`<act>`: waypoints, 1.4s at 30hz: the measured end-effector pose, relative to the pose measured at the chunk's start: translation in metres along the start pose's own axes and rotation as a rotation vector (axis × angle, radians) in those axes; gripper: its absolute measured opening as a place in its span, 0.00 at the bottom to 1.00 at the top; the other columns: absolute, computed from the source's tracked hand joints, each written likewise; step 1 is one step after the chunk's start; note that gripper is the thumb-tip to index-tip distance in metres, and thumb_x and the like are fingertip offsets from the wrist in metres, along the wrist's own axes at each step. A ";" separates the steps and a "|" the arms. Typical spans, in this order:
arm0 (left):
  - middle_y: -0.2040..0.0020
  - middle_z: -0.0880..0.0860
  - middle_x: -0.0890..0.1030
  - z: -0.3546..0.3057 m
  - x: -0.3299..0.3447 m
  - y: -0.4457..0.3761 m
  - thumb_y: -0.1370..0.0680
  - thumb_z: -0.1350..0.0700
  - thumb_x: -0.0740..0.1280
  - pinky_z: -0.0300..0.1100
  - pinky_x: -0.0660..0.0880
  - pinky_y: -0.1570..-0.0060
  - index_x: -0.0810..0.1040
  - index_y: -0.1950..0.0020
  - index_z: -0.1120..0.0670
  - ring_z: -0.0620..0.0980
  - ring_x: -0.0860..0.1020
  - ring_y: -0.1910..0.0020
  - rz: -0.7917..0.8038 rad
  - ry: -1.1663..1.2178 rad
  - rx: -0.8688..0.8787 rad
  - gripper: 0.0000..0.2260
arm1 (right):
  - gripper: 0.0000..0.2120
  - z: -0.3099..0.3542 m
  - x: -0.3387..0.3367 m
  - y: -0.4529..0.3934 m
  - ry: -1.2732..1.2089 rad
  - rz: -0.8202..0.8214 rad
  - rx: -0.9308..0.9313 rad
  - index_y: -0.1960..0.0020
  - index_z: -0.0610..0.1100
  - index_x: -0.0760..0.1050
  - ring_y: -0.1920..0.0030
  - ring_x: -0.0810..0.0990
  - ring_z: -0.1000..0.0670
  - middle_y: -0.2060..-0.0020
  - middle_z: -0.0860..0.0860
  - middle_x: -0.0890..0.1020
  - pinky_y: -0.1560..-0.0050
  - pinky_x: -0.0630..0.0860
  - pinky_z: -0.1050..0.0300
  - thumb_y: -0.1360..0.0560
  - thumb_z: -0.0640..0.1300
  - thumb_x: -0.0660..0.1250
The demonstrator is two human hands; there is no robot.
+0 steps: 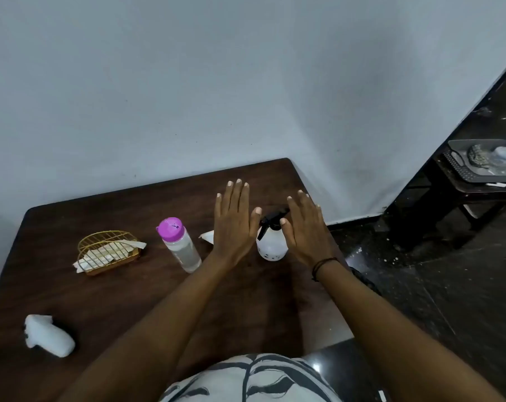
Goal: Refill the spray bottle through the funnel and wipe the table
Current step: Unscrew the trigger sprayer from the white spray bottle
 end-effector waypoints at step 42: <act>0.33 0.54 0.76 0.025 0.127 0.053 0.21 0.52 0.68 0.53 0.73 0.34 0.72 0.29 0.54 0.54 0.74 0.34 0.384 0.564 -0.354 0.22 | 0.25 -0.012 0.032 0.000 -0.636 -0.084 0.196 0.35 0.42 0.77 0.46 0.80 0.50 0.45 0.51 0.80 0.45 0.80 0.53 0.31 0.34 0.75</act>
Point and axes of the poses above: each hand's wrist, its own y-axis away from the middle knuckle, its own x-axis out of the palm, z = x × y, the point moved 10 cm from there along -y, towards the middle knuckle
